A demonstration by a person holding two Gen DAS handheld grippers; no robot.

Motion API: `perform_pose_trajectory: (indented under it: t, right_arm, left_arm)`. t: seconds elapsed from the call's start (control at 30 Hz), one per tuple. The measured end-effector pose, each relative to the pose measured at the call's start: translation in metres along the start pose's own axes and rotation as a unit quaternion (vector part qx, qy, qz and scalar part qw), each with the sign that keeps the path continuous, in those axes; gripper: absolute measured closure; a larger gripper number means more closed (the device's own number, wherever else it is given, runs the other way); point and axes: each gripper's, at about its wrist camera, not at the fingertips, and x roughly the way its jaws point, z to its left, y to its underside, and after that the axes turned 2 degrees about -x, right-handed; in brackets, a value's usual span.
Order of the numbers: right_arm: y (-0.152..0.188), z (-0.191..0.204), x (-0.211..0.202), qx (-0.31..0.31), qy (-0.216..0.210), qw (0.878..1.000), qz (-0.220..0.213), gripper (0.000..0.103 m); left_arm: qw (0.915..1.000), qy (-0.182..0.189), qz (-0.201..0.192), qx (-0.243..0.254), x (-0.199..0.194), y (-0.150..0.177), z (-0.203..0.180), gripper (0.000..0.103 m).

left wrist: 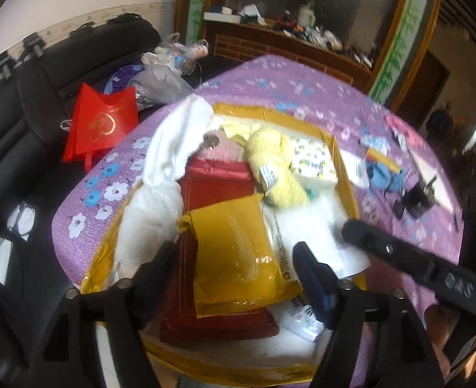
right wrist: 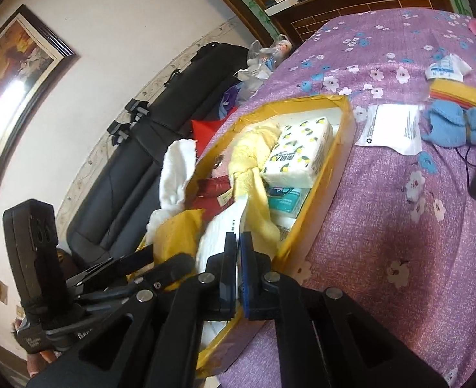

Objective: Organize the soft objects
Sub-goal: 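Lower both packets into the tray and open both tools, then withdraw both tools from the tray toward the blue knitted toy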

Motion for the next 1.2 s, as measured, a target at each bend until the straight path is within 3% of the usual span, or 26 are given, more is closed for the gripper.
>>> perform_pose_trajectory:
  t: [0.03, 0.07, 0.1, 0.23, 0.37, 0.5, 0.73, 0.93, 1.2]
  right_arm:
    - [0.000, 0.001, -0.005, -0.001, -0.005, 1.000, -0.005, 0.073]
    - [0.000, 0.001, -0.011, -0.001, -0.009, 1.000, -0.015, 0.053]
    - [0.001, 0.002, -0.018, -0.002, -0.014, 1.000, -0.025, 0.046]
    - [0.000, -0.001, -0.044, -0.002, -0.021, 0.999, -0.047, 0.040]
    - [0.003, -0.020, -0.068, 0.013, -0.019, 0.997, -0.068, 0.031]
    - [0.009, -0.051, -0.087, 0.045, -0.003, 0.996, -0.078, 0.029]
    - [0.018, -0.104, -0.112, 0.094, 0.022, 0.992, -0.084, 0.029]
    - [0.017, -0.129, -0.127, 0.107, 0.055, 0.989, -0.091, 0.029]
    - [0.014, -0.154, -0.120, 0.127, 0.081, 0.985, -0.085, 0.029]
  left_arm:
    - [0.9999, -0.002, -0.009, -0.006, -0.004, -0.001, 0.000, 0.017]
    - [0.9999, -0.005, -0.015, -0.007, -0.007, -0.001, 0.000, 0.014]
    - [0.9997, -0.006, -0.021, -0.008, -0.011, -0.002, -0.002, 0.014]
    - [0.9990, -0.006, -0.045, 0.007, -0.028, -0.001, -0.015, 0.014]
    - [0.9966, -0.032, -0.073, 0.021, -0.045, -0.002, -0.027, 0.014]
    - [0.9970, -0.001, -0.070, 0.032, -0.054, -0.001, -0.044, 0.014]
    - [0.9940, 0.058, -0.045, 0.082, -0.049, 0.006, -0.107, 0.014]
    - [0.9922, 0.063, -0.010, 0.107, -0.026, 0.012, -0.148, 0.014]
    - [0.9917, 0.052, 0.021, 0.115, -0.001, 0.013, -0.165, 0.014]
